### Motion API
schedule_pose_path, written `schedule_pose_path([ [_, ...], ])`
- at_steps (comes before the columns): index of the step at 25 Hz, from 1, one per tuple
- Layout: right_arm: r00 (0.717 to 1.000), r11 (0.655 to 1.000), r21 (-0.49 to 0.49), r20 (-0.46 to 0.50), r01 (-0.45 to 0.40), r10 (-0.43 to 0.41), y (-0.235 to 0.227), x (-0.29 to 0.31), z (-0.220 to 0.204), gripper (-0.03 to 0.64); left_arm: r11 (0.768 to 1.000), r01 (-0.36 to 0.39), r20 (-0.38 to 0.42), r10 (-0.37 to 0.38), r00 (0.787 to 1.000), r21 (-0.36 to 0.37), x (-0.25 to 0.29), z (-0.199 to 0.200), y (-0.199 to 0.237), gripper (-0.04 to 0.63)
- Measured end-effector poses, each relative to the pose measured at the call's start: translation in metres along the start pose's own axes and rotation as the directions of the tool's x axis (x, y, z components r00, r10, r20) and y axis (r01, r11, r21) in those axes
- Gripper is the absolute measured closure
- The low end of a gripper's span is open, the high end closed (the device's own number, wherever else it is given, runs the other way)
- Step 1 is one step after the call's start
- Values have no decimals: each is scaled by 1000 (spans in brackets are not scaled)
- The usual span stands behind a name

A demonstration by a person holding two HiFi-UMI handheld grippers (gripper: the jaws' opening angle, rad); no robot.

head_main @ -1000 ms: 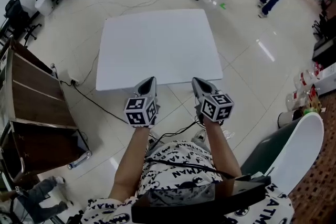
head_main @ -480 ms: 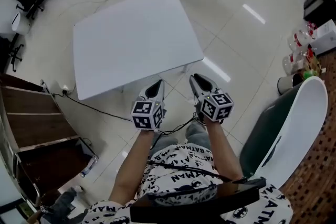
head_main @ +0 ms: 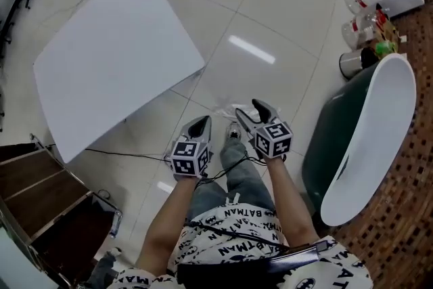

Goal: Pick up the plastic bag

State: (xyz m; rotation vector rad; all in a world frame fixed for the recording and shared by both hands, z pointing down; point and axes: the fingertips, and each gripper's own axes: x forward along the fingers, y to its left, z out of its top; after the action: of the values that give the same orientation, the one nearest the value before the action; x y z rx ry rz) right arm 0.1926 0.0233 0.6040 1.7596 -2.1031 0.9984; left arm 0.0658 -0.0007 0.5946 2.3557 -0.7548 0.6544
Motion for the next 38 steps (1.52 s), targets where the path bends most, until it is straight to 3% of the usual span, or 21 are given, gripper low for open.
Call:
schedule_pose_path([
  [4, 995, 999, -18, -99, 29, -31, -59, 24, -58, 321, 1000, 2, -90, -1, 996, 9, 61, -47, -5, 589],
  [8, 981, 998, -55, -191, 14, -25, -102, 78, -118, 321, 999, -41, -159, 39, 987, -9, 121, -93, 18, 591],
  [15, 923, 996, -72, -385, -52, 21, -141, 178, -263, 321, 997, -77, -272, 78, 959, 16, 208, -177, 64, 591],
  [19, 904, 996, -55, -426, -72, 42, -162, 228, -331, 321, 996, -75, -320, 87, 943, 50, 265, -234, 92, 589],
  [26, 877, 998, -10, -479, -58, 46, -194, 302, -434, 321, 996, -83, -401, 94, 911, 44, 331, -324, 137, 589],
  [31, 851, 996, -38, -523, -79, 47, -213, 346, -483, 321, 996, -77, -443, 85, 893, 37, 355, -367, 158, 589],
  [34, 839, 996, -47, -543, -79, 41, -219, 368, -498, 275, 996, -81, -471, 82, 878, 22, 363, -383, 164, 589],
  [38, 839, 992, -101, -545, -76, 9, -217, 392, -514, 276, 994, -107, -492, 86, 866, -14, 372, -400, 179, 589],
])
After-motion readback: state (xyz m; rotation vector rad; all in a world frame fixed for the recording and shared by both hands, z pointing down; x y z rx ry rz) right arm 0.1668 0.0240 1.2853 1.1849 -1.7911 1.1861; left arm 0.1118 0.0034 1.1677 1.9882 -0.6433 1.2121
